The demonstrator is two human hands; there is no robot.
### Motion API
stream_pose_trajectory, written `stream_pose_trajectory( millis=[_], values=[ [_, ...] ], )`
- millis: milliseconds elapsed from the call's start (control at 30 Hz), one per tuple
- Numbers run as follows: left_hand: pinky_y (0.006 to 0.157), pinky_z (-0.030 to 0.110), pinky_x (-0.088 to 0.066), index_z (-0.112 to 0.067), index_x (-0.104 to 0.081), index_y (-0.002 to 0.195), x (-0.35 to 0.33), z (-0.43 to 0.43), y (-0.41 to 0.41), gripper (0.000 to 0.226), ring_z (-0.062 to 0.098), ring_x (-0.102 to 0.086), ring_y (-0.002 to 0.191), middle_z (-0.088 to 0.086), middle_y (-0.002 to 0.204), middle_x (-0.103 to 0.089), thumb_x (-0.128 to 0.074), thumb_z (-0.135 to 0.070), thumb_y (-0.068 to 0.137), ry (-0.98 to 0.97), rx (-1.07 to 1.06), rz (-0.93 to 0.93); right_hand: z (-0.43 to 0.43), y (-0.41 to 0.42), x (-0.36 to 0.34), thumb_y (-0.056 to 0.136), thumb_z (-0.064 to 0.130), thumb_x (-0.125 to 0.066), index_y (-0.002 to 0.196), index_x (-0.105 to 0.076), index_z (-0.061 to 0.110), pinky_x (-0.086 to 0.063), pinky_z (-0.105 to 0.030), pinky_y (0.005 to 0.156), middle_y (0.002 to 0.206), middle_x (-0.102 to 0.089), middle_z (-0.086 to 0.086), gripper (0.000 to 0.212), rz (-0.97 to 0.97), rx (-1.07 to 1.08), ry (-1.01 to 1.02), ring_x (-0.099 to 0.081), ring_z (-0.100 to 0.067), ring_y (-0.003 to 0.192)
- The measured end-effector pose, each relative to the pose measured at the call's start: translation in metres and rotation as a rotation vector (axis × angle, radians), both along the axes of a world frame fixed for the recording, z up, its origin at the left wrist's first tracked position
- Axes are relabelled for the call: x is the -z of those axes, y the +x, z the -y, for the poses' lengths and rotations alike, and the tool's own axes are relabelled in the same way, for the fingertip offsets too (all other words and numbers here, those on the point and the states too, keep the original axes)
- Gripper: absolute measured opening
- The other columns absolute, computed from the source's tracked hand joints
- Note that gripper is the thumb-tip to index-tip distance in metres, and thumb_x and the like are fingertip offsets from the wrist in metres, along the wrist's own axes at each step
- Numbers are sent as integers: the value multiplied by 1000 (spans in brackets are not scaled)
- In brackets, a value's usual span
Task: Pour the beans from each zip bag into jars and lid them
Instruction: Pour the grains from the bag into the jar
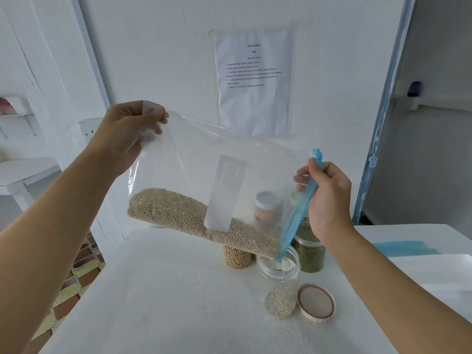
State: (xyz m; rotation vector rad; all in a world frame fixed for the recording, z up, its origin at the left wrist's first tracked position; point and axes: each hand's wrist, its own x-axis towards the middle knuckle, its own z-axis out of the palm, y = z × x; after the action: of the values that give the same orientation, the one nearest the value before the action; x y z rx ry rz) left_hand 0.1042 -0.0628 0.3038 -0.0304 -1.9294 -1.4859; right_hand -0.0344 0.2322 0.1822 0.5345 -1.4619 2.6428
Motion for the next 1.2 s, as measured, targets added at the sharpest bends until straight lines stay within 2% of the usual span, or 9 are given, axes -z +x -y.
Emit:
stream_pose_trajectory(
  millis=[167, 333, 800, 967, 1200],
  values=[
    [73, 28, -38, -24, -71, 64, 0, 1, 0, 39, 13, -51, 70, -1, 81, -65, -62, -8, 98, -22, 2, -18, 1, 0, 1, 102, 17, -60, 82, -61, 9, -49, -30, 67, 75, -67, -2, 21, -2, -3, 3, -65, -16, 71],
    [72, 27, -37, -23, -73, 75, 2, 5, -1, 31, 13, -51, 71, -2, 80, -64, -62, -6, 99, -28, -1, -41, 3, 0, 1, 101, 15, -61, 82, -61, 7, -48, -30, 66, 74, -66, -3, 21, -6, -10, -11, -63, -17, 70],
    [74, 24, -41, -22, -74, 74, 7, 5, -1, 34, 13, -51, 72, -3, 78, -62, -60, -3, 99, -15, 11, -63, 3, 1, 5, 101, 18, -62, 84, -62, 7, -48, -31, 67, 74, -66, -1, 20, -38, 2, 14, -63, -17, 71],
    [74, 25, -40, -25, -76, 73, 8, 6, -1, 35, 13, -52, 73, -3, 79, -62, -61, -5, 99, -8, 7, -68, 5, 3, 4, 102, 17, -61, 83, -61, 9, -48, -30, 67, 72, -65, 2, 21, -97, 12, 72, -62, -15, 70],
    [77, 30, -36, -25, -75, 74, 9, 8, -3, 33, 15, -51, 74, -2, 80, -61, -61, -8, 99, -12, 16, -54, 7, 4, 3, 103, 17, -59, 82, -56, 9, -48, -35, 73, 70, -64, 6, 23, -180, 36, 166, -57, -16, 70]
  ],
)
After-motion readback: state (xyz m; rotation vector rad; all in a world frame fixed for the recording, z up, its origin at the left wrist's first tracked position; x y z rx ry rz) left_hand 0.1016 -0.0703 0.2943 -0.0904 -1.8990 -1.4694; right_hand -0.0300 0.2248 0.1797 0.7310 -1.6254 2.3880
